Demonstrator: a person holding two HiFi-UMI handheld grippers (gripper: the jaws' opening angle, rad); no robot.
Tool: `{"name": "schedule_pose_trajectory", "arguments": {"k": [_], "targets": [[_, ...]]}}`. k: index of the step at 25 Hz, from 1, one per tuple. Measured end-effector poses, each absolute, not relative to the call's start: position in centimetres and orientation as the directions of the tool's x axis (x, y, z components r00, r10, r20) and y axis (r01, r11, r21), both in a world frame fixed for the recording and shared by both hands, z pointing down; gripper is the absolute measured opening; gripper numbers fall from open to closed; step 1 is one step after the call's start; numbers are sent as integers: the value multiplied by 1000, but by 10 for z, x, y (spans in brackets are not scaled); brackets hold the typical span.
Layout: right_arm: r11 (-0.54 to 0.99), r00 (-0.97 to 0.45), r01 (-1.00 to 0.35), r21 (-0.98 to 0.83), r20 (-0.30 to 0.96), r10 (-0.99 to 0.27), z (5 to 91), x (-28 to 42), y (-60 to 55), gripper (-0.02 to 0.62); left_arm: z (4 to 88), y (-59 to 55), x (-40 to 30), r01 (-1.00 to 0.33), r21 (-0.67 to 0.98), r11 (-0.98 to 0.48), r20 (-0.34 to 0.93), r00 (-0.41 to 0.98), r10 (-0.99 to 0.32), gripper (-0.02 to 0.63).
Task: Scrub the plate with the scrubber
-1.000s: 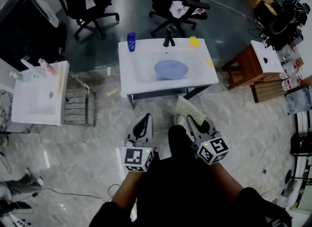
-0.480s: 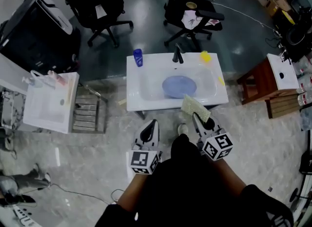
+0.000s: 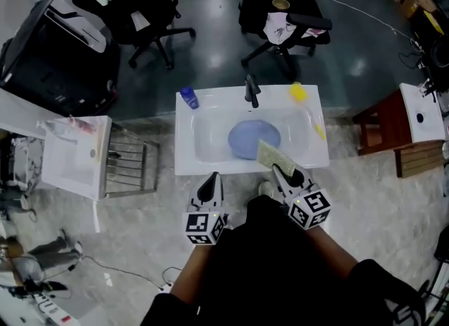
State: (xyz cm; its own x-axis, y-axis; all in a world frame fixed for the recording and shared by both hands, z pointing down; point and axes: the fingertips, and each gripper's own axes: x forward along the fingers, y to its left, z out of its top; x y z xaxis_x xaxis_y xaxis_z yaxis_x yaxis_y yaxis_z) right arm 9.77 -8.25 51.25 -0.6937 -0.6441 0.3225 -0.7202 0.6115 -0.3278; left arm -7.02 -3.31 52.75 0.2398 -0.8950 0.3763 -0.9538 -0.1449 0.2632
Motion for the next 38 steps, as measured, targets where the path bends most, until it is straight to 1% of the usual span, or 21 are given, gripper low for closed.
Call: {"name": "schedule_pose_trajectory", "arguments": {"k": [3,8,11,12,16,19,20,21,22,26,28,33,36,38], "targets": [[617,-708,-706,-349,326,-626,520,109,-104,61,540,-56,-64,-961,254,-112,410,212,-887,-11],[644,-745,-667,-376,333,-577,532,123,-129,61,576,-90,-69,-929,367,36,462,149,-874,-11],[652,-762,-648,-393,335,-555,538,133,-143,61,613,-111,-71,-939,334,77,532,121,-838,-11],[656,-767,-641,-398,335,-547,541,136,-147,61,628,-117,-70,-941,328,81,559,124,-820,-11],[671,-782,-623,-402,339,-523,548,142,-162,61,689,-139,-72,-912,395,114,638,183,-748,-11],[664,-779,-627,-408,349,-521,550,144,-170,61,726,-151,-74,-926,367,88,698,211,-685,-3],[654,-774,-634,-414,354,-526,552,146,-172,61,736,-154,-74,-930,359,81,716,218,-664,5],[638,-766,-643,-424,360,-533,554,148,-173,61,747,-158,-74,-931,358,76,732,229,-641,37],[618,-756,-654,-436,368,-541,557,149,-175,61,756,-162,-73,-928,364,74,746,243,-620,98],[564,-734,-678,-471,402,-547,573,152,-168,61,794,-178,-71,-913,399,84,780,290,-554,127],[571,-743,-669,-475,416,-524,579,149,-164,61,814,-184,-68,-902,419,98,797,314,-515,176],[562,-748,-664,-494,445,-492,591,146,-159,61,850,-192,-74,-889,440,131,833,349,-430,198],[552,-749,-662,-507,440,-495,596,150,-163,61,867,-191,-71,-857,487,169,838,403,-368,224],[549,-754,-657,-517,429,-498,597,153,-166,62,874,-193,-66,-834,519,189,832,441,-336,229]]}}
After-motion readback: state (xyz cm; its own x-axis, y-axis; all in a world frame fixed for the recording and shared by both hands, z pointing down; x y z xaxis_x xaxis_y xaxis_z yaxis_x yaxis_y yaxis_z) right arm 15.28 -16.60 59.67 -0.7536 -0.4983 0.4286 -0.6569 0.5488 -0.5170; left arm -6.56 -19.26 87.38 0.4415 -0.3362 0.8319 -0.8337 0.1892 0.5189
